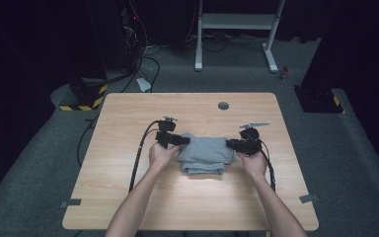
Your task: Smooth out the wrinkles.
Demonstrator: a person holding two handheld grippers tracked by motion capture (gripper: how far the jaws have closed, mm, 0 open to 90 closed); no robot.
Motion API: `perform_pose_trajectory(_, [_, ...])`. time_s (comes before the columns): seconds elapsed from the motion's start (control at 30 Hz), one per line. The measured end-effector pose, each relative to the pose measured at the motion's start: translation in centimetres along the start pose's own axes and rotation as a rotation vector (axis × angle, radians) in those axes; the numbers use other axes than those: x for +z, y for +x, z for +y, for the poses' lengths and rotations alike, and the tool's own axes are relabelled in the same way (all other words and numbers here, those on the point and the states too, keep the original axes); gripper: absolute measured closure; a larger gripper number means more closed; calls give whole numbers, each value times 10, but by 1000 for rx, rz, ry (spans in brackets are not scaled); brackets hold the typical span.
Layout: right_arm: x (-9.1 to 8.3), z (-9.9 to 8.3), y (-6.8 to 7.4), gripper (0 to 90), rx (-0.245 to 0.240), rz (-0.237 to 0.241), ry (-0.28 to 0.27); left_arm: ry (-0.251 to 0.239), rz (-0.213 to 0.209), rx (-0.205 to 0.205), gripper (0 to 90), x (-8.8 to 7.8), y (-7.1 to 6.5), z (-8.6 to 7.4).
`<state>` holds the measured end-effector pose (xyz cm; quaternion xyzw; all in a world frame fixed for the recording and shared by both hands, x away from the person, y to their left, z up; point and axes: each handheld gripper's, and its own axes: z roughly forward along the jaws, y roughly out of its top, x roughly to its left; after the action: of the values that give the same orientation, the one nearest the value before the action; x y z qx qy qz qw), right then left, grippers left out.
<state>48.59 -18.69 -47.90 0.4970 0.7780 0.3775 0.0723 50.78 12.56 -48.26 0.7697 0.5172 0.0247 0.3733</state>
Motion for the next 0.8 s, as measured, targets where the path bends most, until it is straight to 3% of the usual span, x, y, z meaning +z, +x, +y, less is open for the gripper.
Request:
perform_pose_trajectory(0.1, [-2, 1, 2, 822, -29, -3, 0, 13, -10, 27, 663, 1, -1, 3])
perform_pose_trajectory(0.17, [-3, 1, 3, 827, -42, -4, -10, -1, 1, 43, 784, -1, -3, 3])
perform_pose_trajectory(0.23, [-5, 1, 4, 827, -46, -6, -16, -16, 3, 74, 846, -5, -5, 4])
perform_pose_trajectory(0.3, [-10, 1, 6, 828, -55, -7, -28, -23, 7, 108, 863, -10, -6, 3])
perform_pose_trajectory(0.43, [-17, 2, 11, 830, -88, -5, -59, -53, -7, 122, 872, -19, -8, 3])
perform_pose_trajectory(0.63, [-28, 0, 18, 833, -120, -6, -92, -128, -55, 140, 874, -41, -15, -2])
perform_pose_trajectory(0.8, [-42, -9, 26, 834, -166, 11, -148, -174, -113, 177, 874, -60, -22, -17])
